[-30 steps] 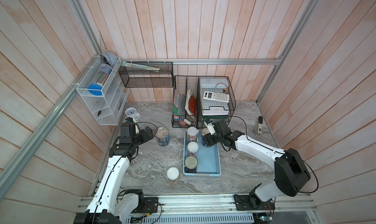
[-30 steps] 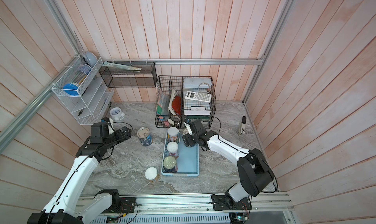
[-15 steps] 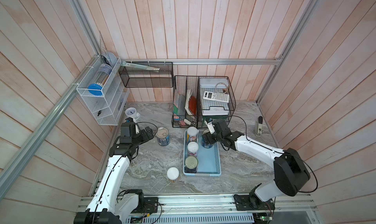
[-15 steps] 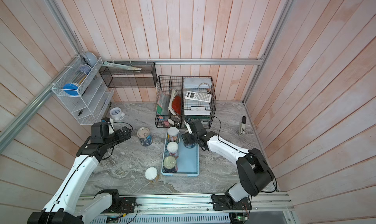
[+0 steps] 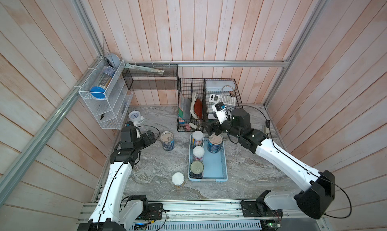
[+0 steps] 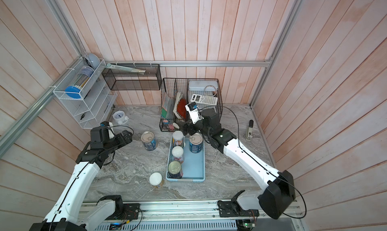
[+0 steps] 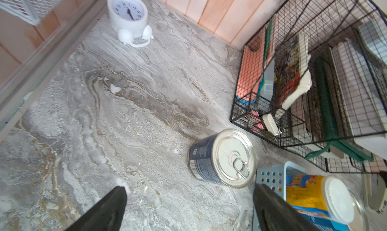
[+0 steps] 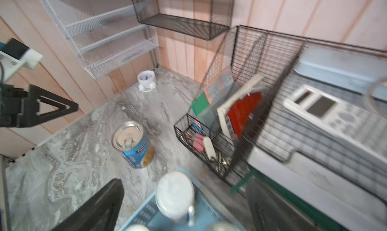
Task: Put the canned food in the basket
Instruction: Pick up the canned food from the center of the board.
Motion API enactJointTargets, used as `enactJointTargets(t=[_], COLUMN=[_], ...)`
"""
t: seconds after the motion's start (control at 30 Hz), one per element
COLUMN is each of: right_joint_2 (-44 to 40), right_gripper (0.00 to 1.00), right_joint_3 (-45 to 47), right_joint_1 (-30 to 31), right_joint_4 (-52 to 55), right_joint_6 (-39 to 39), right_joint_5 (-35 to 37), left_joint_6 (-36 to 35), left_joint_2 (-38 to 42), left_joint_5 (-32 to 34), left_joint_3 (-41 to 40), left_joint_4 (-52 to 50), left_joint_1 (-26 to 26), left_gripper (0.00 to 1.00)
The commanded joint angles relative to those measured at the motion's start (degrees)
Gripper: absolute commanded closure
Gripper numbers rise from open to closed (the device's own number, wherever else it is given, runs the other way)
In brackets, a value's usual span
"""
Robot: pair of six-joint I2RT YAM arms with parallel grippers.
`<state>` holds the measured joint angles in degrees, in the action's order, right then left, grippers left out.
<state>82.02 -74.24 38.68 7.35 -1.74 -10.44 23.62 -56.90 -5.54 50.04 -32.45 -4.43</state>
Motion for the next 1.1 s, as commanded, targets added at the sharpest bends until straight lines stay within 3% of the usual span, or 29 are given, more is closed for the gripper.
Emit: enactJointTargets(t=[0.0,0.2,0.63,0.77,1.07], right_joint_2=[9.4,24.0,51.7,55.1,54.0], right_gripper=[0.02,0.02,0.02,0.02,0.02], right_joint_3=[-9.2,-25.7,-53.6,-57.5,-54.9], right_joint_1=[5.5,8.9,11.3,11.7,12.6], right_joint_4=[7.5,15.6,30.9,32.0,29.3], right_joint_6=[3.6,5.7,6.9,7.0,7.5], right_joint_5=[-3.5,-3.7,-0.2,-2.7,-6.9], left_joint_6=[0.5,1.0,0.6,0.5,0.5], left_joint_2=[0.1,1.1,2.1,2.2,2.4], left_joint_5=[-1.1,-1.2,-1.7,-1.8,-1.8], left_joint_3=[1.1,-0.4,-1.5,-1.5,-1.8], left_joint_4=[-1.8,-0.6,0.2,0.3,0.5], left_joint_1=[-4.7,-7.6,-7.8,-7.8,-7.8], left_gripper=[0.0,0.0,0.0,0.0,0.0])
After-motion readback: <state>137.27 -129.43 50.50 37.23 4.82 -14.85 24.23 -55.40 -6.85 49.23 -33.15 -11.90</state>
